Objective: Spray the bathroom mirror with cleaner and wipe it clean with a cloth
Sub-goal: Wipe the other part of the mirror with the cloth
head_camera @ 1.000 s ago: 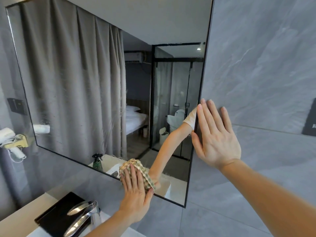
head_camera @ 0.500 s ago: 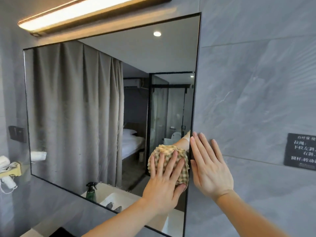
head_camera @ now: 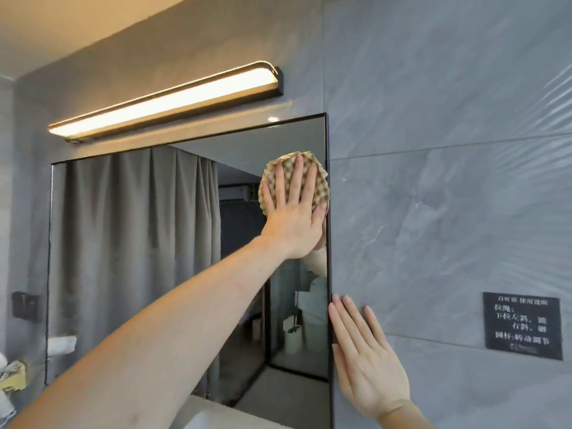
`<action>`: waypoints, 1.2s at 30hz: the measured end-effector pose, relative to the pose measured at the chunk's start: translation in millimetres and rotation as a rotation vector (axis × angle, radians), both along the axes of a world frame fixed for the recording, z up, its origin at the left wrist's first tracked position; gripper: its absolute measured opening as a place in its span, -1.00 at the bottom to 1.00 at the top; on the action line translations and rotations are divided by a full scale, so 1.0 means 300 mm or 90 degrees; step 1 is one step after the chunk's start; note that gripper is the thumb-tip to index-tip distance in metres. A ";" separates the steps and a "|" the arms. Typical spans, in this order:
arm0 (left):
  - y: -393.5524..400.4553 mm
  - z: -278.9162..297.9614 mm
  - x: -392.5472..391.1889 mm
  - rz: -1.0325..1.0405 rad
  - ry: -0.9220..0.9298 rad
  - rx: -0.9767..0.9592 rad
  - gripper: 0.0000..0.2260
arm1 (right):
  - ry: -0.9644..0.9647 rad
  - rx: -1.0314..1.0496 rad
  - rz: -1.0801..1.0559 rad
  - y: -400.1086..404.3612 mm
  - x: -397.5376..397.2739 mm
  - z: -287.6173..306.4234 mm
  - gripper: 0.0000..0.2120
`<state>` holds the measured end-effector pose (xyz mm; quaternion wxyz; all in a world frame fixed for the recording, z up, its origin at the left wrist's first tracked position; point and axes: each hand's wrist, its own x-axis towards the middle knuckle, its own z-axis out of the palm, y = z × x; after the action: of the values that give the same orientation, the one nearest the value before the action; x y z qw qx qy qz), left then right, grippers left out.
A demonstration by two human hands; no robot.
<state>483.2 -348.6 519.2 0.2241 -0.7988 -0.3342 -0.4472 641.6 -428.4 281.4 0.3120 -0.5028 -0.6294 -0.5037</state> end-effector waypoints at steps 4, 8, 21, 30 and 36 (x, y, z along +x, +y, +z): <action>-0.011 0.199 0.013 -0.017 -0.022 -0.054 -0.35 | -0.001 0.020 -0.002 0.007 0.001 -0.003 -0.42; -0.019 0.286 0.047 -0.023 -0.080 -0.090 -0.35 | 0.003 0.036 -0.006 0.017 0.001 -0.009 -0.41; -0.012 -0.075 0.037 -0.015 -0.064 0.014 -0.36 | 0.001 0.005 0.008 0.009 0.000 -0.011 -0.41; -0.008 -0.709 -0.073 0.023 0.072 -0.003 -0.31 | 0.005 0.007 -0.001 0.015 0.002 -0.016 -0.40; -0.011 -1.257 -0.091 0.065 0.271 -0.021 -0.25 | -0.002 0.010 -0.025 0.018 0.006 -0.020 -0.39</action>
<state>456.0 -351.9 142.1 0.2987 -0.8608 -0.3267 -0.2511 643.3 -423.0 275.4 0.3048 -0.5118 -0.6158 -0.5157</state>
